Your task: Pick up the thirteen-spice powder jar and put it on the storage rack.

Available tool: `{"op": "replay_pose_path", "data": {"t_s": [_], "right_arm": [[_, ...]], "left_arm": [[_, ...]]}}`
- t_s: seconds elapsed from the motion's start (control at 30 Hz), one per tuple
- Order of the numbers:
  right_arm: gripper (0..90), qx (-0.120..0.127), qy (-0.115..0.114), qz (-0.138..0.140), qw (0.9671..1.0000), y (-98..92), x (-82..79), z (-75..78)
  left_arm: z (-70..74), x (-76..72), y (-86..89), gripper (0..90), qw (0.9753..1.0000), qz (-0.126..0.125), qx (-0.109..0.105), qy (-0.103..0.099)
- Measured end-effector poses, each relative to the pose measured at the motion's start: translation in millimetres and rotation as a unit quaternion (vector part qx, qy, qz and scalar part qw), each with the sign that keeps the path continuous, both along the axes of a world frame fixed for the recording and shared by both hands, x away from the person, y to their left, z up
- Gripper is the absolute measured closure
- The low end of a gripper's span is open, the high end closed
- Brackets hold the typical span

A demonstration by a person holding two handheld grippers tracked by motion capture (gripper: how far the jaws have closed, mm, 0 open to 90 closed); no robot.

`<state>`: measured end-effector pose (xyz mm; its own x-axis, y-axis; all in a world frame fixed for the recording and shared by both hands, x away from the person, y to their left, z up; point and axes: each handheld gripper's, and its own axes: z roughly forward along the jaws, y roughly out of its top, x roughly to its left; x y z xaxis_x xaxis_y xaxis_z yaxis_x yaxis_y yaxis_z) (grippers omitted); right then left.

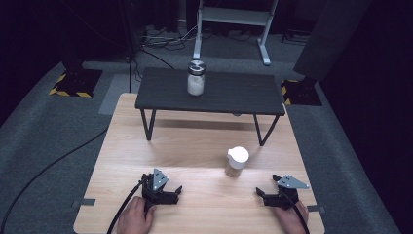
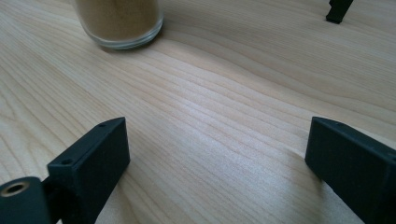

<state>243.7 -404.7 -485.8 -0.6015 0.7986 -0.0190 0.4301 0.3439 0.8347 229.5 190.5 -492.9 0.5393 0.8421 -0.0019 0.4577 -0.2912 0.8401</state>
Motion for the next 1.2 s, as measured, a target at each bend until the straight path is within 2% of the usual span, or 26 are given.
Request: {"op": "replay_pose_path", "data": {"t_s": [1.2], "right_arm": [[5.8,-0.002,-0.002,0.009,1.0000,-0.1,1.6,0.1]], "left_arm": [[0.4,0.7,0.2,0.3,1.0000,-0.001,0.001,0.000]]}}
